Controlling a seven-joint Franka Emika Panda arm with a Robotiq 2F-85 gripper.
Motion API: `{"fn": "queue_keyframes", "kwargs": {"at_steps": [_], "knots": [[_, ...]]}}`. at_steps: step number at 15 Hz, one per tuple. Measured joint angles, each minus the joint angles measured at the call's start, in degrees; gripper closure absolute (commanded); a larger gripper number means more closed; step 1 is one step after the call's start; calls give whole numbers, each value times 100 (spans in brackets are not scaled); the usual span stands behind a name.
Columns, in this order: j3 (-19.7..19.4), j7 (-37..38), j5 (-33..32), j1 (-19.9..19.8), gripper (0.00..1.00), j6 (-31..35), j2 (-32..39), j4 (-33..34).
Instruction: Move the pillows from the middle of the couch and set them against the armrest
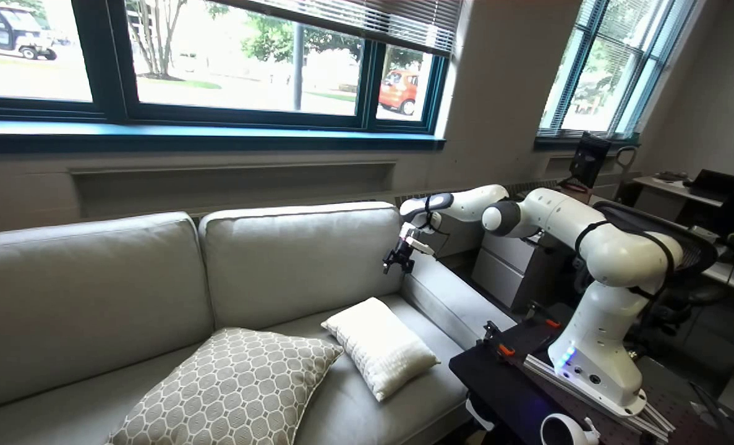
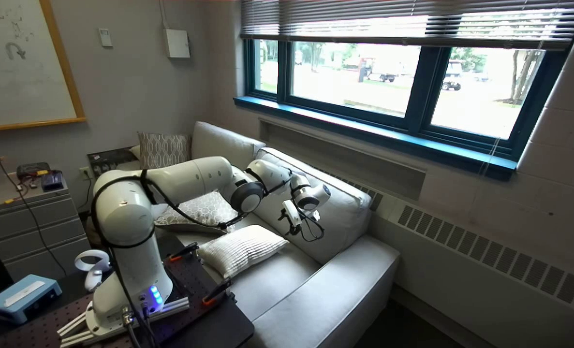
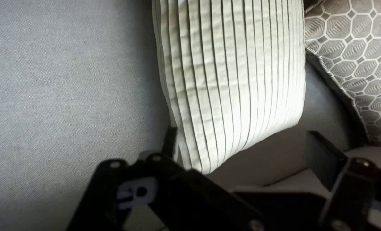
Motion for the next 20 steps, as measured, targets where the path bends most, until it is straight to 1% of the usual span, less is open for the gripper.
{"fn": "queue_keyframes", "kwargs": {"at_steps": [4, 8, 11, 14, 20], "knots": [[-69, 608, -139, 253, 0, 486, 0, -147], [-341, 1555, -411, 589, 0, 1055, 2, -324], [-441, 2127, -495, 739, 0, 1267, 3, -486], [-380, 2299, -465, 760, 0, 1293, 3, -596], [-254, 2301, -432, 768, 0, 1294, 2, -776]]}}
